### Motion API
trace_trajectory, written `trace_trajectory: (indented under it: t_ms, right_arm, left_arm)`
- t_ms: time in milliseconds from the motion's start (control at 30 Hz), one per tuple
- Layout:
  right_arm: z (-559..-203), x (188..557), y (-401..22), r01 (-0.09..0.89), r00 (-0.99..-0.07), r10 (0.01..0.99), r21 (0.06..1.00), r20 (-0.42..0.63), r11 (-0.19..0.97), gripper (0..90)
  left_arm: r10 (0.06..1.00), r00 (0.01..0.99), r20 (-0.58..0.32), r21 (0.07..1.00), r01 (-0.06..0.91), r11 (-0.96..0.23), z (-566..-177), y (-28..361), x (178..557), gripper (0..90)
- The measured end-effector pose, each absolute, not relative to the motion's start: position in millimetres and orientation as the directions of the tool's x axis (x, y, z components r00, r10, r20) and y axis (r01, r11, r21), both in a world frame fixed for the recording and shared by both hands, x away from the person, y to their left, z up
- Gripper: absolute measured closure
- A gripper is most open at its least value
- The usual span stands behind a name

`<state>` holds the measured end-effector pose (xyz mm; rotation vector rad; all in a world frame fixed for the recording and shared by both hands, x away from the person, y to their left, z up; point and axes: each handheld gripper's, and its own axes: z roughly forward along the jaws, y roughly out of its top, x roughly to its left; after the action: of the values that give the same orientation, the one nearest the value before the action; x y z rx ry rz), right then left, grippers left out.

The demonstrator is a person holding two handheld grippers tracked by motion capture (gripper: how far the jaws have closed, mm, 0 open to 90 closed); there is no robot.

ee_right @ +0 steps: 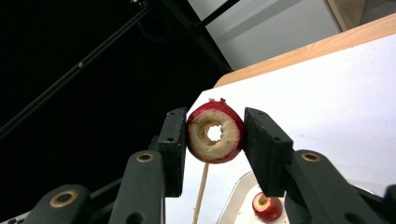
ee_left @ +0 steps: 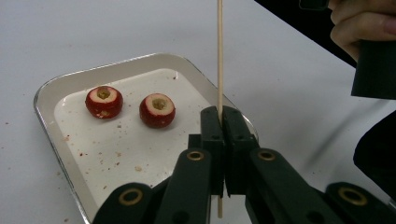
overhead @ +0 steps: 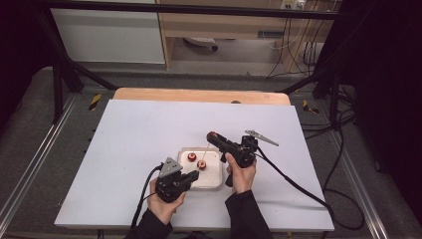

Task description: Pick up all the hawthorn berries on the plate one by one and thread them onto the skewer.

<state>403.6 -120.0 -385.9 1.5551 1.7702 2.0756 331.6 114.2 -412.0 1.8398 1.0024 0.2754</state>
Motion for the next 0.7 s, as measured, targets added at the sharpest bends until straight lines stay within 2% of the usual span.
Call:
trace_trajectory:
  t_ms: [700]
  right_arm:
    - [-403, 394, -106, 0.565, -0.511, 0.571, 0.752, 0.643, -0.341, 61.5]
  left_arm:
    - [0.760, 0.594, -0.265, 0.829, 0.543, -0.135, -411, 114, 334, 88.4]
